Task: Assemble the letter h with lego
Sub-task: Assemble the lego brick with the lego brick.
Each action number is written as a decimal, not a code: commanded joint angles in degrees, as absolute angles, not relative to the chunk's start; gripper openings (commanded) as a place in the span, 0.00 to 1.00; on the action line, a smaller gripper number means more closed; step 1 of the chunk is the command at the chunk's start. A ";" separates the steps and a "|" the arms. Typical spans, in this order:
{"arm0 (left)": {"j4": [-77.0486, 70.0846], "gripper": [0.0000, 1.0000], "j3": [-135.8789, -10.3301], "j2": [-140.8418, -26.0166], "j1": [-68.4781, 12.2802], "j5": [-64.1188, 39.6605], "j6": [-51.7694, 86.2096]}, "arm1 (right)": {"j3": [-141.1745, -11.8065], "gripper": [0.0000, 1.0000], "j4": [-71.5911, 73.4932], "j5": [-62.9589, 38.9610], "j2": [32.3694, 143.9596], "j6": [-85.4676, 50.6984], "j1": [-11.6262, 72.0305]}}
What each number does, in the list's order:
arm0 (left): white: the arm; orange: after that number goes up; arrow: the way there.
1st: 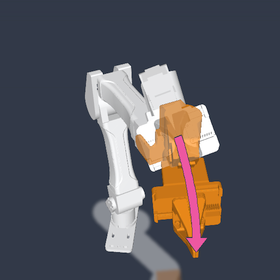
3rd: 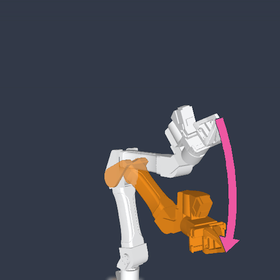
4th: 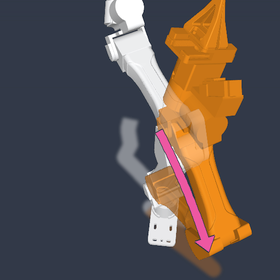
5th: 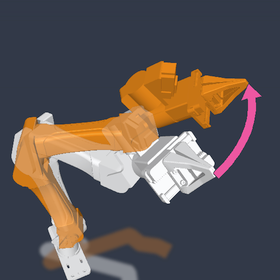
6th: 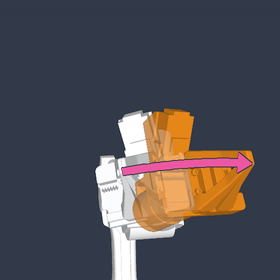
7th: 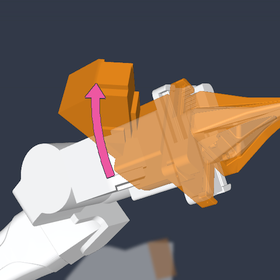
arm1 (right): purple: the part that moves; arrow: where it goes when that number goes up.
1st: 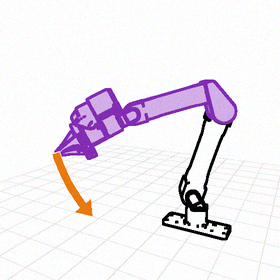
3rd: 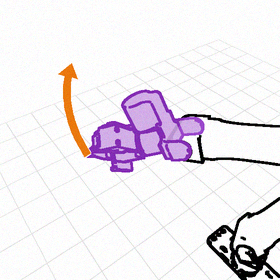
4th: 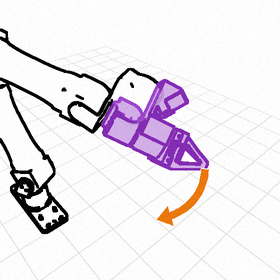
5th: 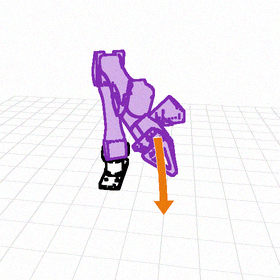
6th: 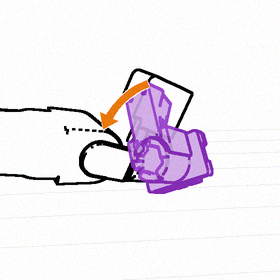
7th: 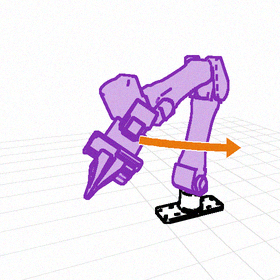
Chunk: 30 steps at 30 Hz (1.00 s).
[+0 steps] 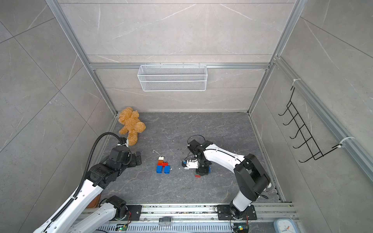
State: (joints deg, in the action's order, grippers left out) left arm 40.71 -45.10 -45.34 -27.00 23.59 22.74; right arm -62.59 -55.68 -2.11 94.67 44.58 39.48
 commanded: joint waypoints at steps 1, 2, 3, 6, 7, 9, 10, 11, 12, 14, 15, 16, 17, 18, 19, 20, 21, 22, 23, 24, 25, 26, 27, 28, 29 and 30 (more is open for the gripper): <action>40.43 1.00 -46.75 -44.92 -27.16 23.31 22.44 | -60.04 0.00 -54.29 -1.02 99.48 44.20 40.25; 40.43 1.00 -46.75 -44.91 -27.15 23.37 22.49 | -59.82 0.00 -53.95 -1.05 99.79 44.13 40.42; 40.43 1.00 -46.74 -44.90 -27.16 23.29 22.44 | -59.87 0.00 -53.58 -1.05 99.97 44.02 40.43; 40.41 1.00 -46.76 -44.99 -27.07 23.22 22.41 | -61.13 0.00 -54.11 -1.19 99.74 43.80 40.48; 40.41 1.00 -46.75 -45.00 -27.14 23.17 22.49 | -61.85 0.00 -53.94 -1.85 99.17 43.60 40.44; 40.37 1.00 -46.69 -45.00 -27.08 23.09 22.41 | -62.85 0.00 -53.84 -2.81 97.43 43.42 40.45; 40.35 1.00 -46.72 -45.00 -27.12 22.96 22.41 | -63.28 0.00 -53.15 -2.86 96.15 43.25 40.39; 40.38 1.00 -46.75 -45.09 -27.08 23.02 22.43 | -63.44 0.00 -52.23 -2.47 94.92 43.08 40.15; 40.34 1.00 -46.76 -45.16 -27.10 23.02 22.46 | -63.92 0.00 -51.79 -2.72 93.81 43.22 39.78; 40.29 1.00 -46.71 -45.35 -27.11 23.01 22.49 | -64.79 0.00 -51.62 -2.69 92.40 43.56 39.13; 40.27 1.00 -46.79 -45.44 -27.10 22.99 22.49 | -65.24 0.00 -51.96 -2.55 92.07 43.94 38.93; 40.38 1.00 -46.83 -45.53 -27.15 23.01 22.42 | -65.59 0.00 -52.18 -2.48 91.94 44.25 38.76; 40.39 1.00 -46.85 -45.61 -27.12 23.09 22.36 | -65.89 0.00 -52.54 -2.59 91.89 44.43 38.81; 40.35 1.00 -46.80 -45.61 -27.07 23.12 22.42 | -66.24 0.00 -52.87 -3.19 91.93 44.58 38.76; 40.35 1.00 -46.84 -45.61 -27.08 23.15 22.35 | -66.35 0.00 -53.00 -3.35 91.93 44.84 38.77; 40.35 1.00 -46.80 -45.60 -27.14 23.29 22.35 | -66.49 0.00 -53.30 -3.21 92.06 45.20 38.78; 40.39 1.00 -46.85 -45.61 -27.10 23.35 22.35 | -66.68 0.00 -53.52 -2.42 92.23 45.27 38.76; 40.36 1.00 -46.73 -45.61 -27.11 23.39 22.41 | -66.76 0.00 -53.59 -1.88 92.37 45.35 38.69; 40.36 1.00 -46.88 -45.70 -27.14 23.46 22.35 | -66.65 0.00 -53.87 -2.12 92.29 45.87 38.47; 40.34 1.00 -46.77 -45.70 -27.08 23.54 22.38 | -66.69 0.00 -53.88 -2.44 92.36 46.13 38.20; 40.41 1.00 -46.74 -45.79 -27.13 23.57 22.37 | -66.87 0.00 -54.03 -2.63 92.65 46.38 37.95; 40.39 1.00 -46.77 -45.87 -27.11 23.62 22.33 | -67.06 0.00 -54.26 -2.38 93.10 46.64 37.80; 40.35 1.00 -46.83 -46.03 -27.09 23.56 22.33 | -67.30 0.00 -55.02 -2.11 93.54 46.99 37.71; 40.37 1.00 -46.84 -46.14 -27.11 23.57 22.32 | -67.54 0.00 -55.49 -1.83 93.91 47.34 37.72; 40.44 1.00 -46.85 -46.25 -27.14 23.69 22.34 | -67.57 0.00 -55.32 -1.21 93.95 47.43 37.71; 40.41 1.00 -46.84 -46.29 -27.13 23.59 22.39 | -67.76 0.00 -55.56 -1.66 93.88 47.62 37.60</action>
State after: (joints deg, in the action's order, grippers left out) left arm 40.71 -45.10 -46.04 -27.00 23.42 22.74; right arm -65.95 -53.36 -1.67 93.32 46.15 37.78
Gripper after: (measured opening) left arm 0.997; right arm 0.349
